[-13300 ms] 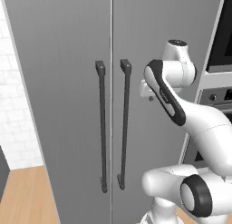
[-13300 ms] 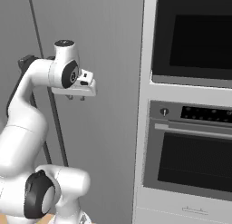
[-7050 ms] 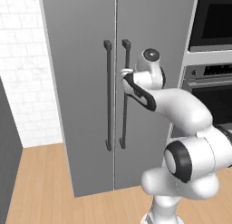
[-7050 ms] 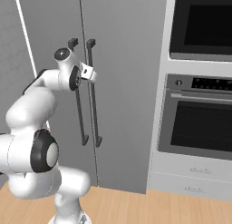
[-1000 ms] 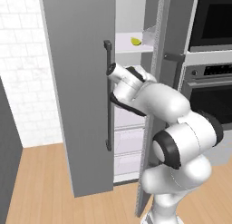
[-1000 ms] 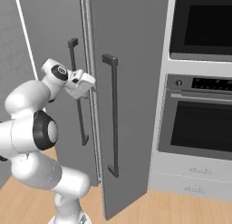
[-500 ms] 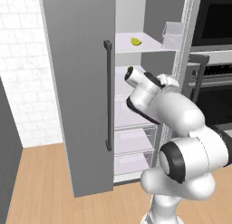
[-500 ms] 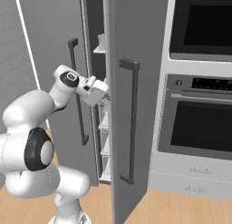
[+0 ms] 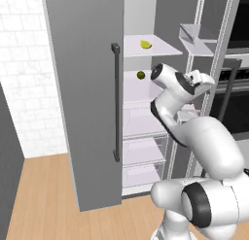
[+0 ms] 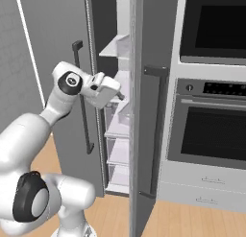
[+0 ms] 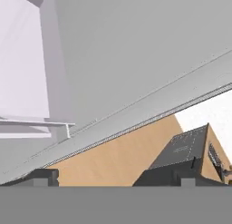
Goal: Grab a lemon wedge from the fridge and one ice cube from the ice bowl, and put them in the glass of lemonade.
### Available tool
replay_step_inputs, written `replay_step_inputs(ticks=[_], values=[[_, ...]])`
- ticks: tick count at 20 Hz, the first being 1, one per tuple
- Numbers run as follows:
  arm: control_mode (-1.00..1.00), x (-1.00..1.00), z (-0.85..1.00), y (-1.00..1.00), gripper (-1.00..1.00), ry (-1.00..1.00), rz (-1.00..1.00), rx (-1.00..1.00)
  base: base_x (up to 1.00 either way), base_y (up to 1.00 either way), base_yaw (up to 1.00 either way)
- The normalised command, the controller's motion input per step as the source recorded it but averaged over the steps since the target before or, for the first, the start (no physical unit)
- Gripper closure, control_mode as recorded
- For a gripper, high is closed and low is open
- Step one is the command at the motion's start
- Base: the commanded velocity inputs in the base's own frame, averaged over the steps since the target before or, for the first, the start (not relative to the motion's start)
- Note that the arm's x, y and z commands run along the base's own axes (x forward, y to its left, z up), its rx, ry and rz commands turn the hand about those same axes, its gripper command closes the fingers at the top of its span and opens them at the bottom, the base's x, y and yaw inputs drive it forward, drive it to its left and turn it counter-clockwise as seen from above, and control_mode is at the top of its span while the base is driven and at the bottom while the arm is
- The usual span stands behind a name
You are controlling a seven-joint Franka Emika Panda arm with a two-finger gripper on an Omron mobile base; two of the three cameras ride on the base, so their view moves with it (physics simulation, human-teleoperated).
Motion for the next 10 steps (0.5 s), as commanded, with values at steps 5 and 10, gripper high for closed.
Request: replay_step_inputs(ticks=[5, 10], values=[[-1.0, 0.55, 0.41, 0.57, -1.0, 0.1, 0.17, -0.09, 0.0, 0.0, 0.0], [-1.0, 1.0, -0.12, -0.06, -1.0, 0.26, 0.21, -0.1, 0.0, 0.0, 0.0]])
